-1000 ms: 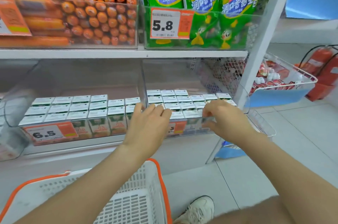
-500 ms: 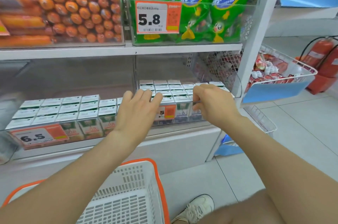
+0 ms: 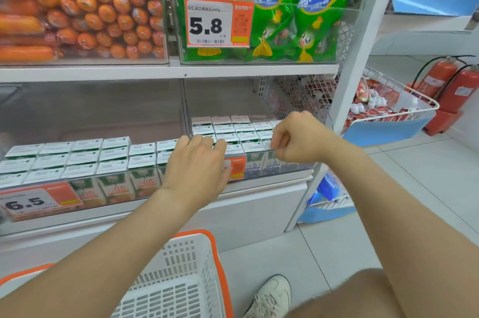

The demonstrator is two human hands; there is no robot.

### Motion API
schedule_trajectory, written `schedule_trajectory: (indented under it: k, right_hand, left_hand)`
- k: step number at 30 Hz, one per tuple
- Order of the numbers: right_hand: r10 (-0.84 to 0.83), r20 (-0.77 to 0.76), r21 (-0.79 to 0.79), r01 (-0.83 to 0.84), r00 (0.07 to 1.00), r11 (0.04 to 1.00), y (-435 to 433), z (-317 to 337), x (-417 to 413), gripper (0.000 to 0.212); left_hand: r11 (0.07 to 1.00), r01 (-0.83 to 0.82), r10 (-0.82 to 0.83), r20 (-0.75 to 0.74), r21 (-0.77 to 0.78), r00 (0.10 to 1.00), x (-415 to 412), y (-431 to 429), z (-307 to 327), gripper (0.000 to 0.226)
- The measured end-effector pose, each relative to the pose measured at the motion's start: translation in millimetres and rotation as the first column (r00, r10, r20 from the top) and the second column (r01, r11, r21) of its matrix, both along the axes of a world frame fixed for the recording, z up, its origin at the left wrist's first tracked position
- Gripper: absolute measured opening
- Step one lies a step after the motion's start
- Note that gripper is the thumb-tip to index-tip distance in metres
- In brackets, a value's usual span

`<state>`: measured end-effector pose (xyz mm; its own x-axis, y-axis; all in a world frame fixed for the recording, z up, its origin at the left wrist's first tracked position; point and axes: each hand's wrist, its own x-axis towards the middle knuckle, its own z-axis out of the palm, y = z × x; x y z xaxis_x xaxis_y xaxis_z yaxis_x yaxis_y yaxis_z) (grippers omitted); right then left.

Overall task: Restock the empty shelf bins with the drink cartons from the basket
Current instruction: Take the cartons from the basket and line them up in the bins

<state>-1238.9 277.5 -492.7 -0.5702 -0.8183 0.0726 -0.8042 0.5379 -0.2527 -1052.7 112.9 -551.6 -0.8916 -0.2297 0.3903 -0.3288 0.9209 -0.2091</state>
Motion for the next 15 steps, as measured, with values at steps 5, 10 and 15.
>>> schedule_trajectory:
  k: [5, 10, 15]
  right_hand:
    - [-0.169, -0.016, -0.091, 0.167, 0.985, 0.982, -11, -5, -43, 0.028]
    - [-0.285, -0.168, -0.020, 0.286, 0.944, 0.958, -32, -28, -83, 0.034]
    - [-0.269, -0.076, -0.004, 0.270, 0.960, 0.963, -41, -50, -96, 0.030]
  left_hand:
    - [1.000, -0.009, 0.008, -0.041, -0.026, 0.999, -16, 7, 13, 0.048]
    - [0.995, 0.092, -0.090, -0.047, 0.044, 0.995, -45, 3, 2, 0.060]
    - [0.986, 0.103, -0.107, 0.028, 0.131, 0.994, -66, -5, -3, 0.077]
